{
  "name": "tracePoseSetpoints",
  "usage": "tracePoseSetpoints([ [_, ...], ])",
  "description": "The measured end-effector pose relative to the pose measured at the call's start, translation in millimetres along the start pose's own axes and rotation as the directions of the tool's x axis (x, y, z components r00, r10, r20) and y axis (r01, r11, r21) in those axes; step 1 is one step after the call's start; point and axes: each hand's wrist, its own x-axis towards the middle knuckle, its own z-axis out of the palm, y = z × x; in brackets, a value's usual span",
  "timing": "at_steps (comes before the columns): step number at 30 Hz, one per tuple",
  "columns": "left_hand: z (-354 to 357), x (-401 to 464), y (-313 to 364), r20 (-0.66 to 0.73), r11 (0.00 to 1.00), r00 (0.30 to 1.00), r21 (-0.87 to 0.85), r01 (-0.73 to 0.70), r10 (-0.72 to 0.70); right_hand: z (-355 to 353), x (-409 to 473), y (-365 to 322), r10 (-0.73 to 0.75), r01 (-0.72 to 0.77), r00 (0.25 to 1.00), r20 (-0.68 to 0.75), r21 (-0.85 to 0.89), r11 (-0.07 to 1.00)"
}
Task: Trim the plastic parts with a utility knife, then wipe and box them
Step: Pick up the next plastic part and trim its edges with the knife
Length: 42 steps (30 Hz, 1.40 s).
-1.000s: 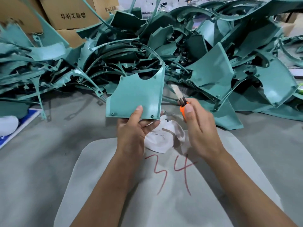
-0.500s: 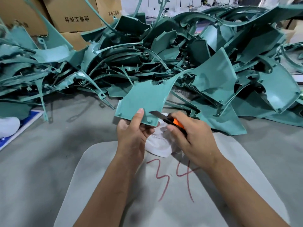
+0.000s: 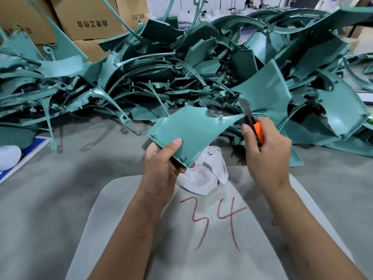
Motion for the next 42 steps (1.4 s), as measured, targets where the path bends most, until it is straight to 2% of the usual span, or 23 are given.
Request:
tracePoseSetpoints([
  [4, -1, -1, 2, -0.02, 0.994, 1.0, -0.111, -0.005, 0.003, -11, 6, 17, 0.154, -0.156, 0.984, -0.092, -0.02, 0.988],
  [8, -2, 2, -2, -0.046, 0.997, 0.999, -0.071, -0.016, 0.013, -12, 5, 15, 0.181, -0.183, 0.976, -0.123, -0.002, 0.983],
  [10, -2, 4, -4, -0.053, 0.999, 0.998, -0.031, -0.032, 0.03, -7, 0, 4, 0.101, -0.097, 0.99, -0.1, 0.035, 0.995],
  [12, -3, 4, -5, -0.062, 0.999, 0.997, -0.017, -0.041, 0.04, -2, -7, -7, -0.04, 0.041, 0.999, -0.019, 0.059, 0.997],
  [15, -3, 4, -6, -0.096, 0.999, 0.995, -0.025, -0.04, 0.038, 5, -16, -15, -0.238, 0.218, 0.959, 0.154, 0.136, 0.966],
  [18, -1, 3, -6, -0.08, 0.998, 0.996, -0.032, -0.046, 0.043, 9, -20, -15, -0.299, 0.25, 0.901, 0.315, 0.187, 0.95],
  [20, 0, 3, -6, -0.057, 0.999, 0.998, -0.033, -0.038, 0.036, 10, -20, -13, -0.294, 0.243, 0.891, 0.345, 0.185, 0.952],
  [22, 1, 3, -5, -0.041, 0.999, 0.999, -0.035, -0.021, 0.019, 8, -18, -9, -0.247, 0.211, 0.926, 0.284, 0.151, 0.966],
  [25, -1, 2, -2, -0.017, 1.0, 1.0, -0.017, 0.01, -0.01, 1, -10, -4, -0.105, 0.093, 0.99, 0.091, 0.122, 0.988],
  [28, -4, 1, 0, 0.032, 0.999, 0.999, 0.021, 0.039, -0.039, -9, -2, 4, 0.017, -0.014, 1.0, -0.024, 0.094, 0.995],
  [31, -6, 2, 2, 0.045, 0.999, 0.998, 0.029, 0.04, -0.041, -16, 3, 16, 0.159, -0.157, 0.985, -0.068, 0.045, 0.987],
  [35, -9, 2, 5, 0.046, 0.998, 0.998, -0.047, 0.044, -0.042, -24, 12, 27, 0.296, -0.302, 0.945, -0.135, -0.02, 0.953],
  [39, -15, 7, 6, 0.084, 0.99, 0.993, -0.111, 0.088, -0.079, -26, 12, 27, 0.311, -0.308, 0.942, -0.125, 0.044, 0.95],
  [42, -18, 11, 6, 0.052, 0.991, 0.995, -0.098, 0.091, -0.086, -25, 11, 24, 0.311, -0.311, 0.943, -0.117, 0.017, 0.95],
])
